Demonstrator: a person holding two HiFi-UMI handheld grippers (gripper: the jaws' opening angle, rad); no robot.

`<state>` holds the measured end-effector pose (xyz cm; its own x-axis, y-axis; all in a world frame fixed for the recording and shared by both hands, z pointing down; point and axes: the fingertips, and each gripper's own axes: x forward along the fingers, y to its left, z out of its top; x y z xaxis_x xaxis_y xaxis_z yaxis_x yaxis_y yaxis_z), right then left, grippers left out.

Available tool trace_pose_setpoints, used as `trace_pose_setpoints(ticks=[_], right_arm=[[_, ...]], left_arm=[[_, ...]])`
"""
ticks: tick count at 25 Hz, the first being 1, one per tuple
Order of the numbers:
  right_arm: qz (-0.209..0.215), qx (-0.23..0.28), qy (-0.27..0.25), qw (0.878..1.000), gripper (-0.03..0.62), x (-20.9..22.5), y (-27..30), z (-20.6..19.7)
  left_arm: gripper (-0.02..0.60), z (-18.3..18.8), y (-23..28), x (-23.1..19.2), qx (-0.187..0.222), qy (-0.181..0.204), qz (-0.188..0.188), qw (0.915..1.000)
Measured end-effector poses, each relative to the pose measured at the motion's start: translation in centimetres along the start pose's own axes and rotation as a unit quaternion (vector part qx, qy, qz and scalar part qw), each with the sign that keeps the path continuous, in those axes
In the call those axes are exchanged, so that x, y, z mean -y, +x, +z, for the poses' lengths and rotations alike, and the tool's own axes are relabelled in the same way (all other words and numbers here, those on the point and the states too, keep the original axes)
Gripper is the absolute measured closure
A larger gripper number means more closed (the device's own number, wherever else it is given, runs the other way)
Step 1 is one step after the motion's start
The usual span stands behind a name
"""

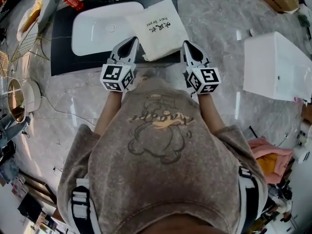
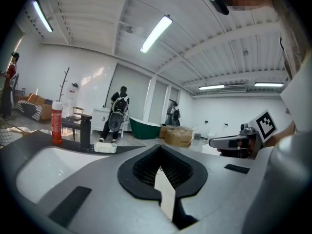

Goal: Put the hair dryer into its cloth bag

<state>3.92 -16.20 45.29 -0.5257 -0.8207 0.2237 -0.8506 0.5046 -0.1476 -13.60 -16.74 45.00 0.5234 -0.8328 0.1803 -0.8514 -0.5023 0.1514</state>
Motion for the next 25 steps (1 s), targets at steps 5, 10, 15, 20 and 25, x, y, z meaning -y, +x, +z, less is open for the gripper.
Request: trace_pose_setpoints(ticks=[5,10,15,20,25], right_arm=[[-0.008,-0.008,0.004,1.000,0.595,0.3,-0.1,-1.2],[-0.011,-0.018,0.005,1.000,0.595,0.4,0.0,-2.0],[0.001,-0.023,0.004,1.000,0.595,0.2,0.0,-2.1],[0.002,-0.021,0.010,1.000,0.595,0.2,0.0,-1.9],[0.009,-0.022,0.009,1.000,0.595,0.3,0.1,-1.8]], left_arm=[[0.563,-1.4,-0.2,-0.3,-0.005,-0.002,0.008,1.0000],[0.563,-1.9,-0.6,-0.9,-0.009,-0.006,0.023,0.9997],[0.563,-1.8,-0.8,-1.2,-0.009,-0.008,0.030,0.9995],[0.563,-1.7,-0.8,-1.2,-0.013,-0.007,0.028,0.9995],[0.563,-1.8,-0.7,-1.4,-0.016,-0.010,0.031,0.9993]])
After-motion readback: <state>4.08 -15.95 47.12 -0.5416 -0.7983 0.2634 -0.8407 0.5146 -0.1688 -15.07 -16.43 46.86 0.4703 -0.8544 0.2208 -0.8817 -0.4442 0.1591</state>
